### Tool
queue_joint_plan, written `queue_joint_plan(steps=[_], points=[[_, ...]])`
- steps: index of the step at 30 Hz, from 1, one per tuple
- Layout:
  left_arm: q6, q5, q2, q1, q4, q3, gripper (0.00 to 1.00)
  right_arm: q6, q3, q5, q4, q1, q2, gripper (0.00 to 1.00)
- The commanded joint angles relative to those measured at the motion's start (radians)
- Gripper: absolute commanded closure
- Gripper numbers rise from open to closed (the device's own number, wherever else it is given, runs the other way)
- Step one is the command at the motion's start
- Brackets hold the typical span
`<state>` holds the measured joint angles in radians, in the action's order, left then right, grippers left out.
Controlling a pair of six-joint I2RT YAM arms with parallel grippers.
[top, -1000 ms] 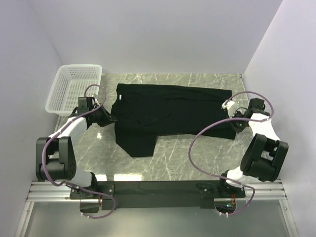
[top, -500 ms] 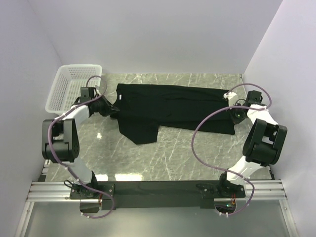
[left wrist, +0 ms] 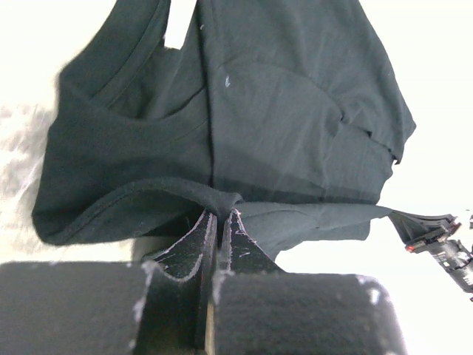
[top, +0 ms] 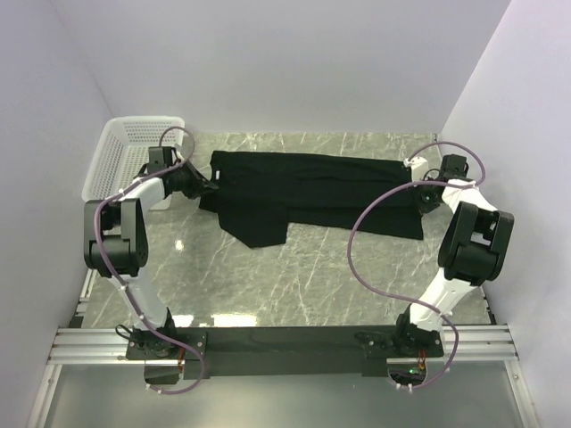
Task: Fold and stack the t-shirts
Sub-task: Fold the tshirt
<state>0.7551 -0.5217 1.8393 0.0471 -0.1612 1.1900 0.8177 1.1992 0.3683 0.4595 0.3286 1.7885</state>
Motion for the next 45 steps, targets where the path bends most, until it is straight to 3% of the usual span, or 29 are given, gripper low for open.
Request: queue_joint_plan(steps=[1,22,45], points=[[0.006,-0.012,0.024,0.007,0.032,0.065,0.99,-0.038,0.057,-0.037,-0.041,-0.003,0.020,1.00],[-0.003,-0.001,0.170,0.008,-0.018,0.240,0.99,-0.109,0.157,-0.062,-0.074,-0.033,0.100,1.00],[-0.017,0.026,0.184,0.007,-0.041,0.250,0.99,-0.130,0.178,-0.071,-0.088,-0.053,0.112,1.00]])
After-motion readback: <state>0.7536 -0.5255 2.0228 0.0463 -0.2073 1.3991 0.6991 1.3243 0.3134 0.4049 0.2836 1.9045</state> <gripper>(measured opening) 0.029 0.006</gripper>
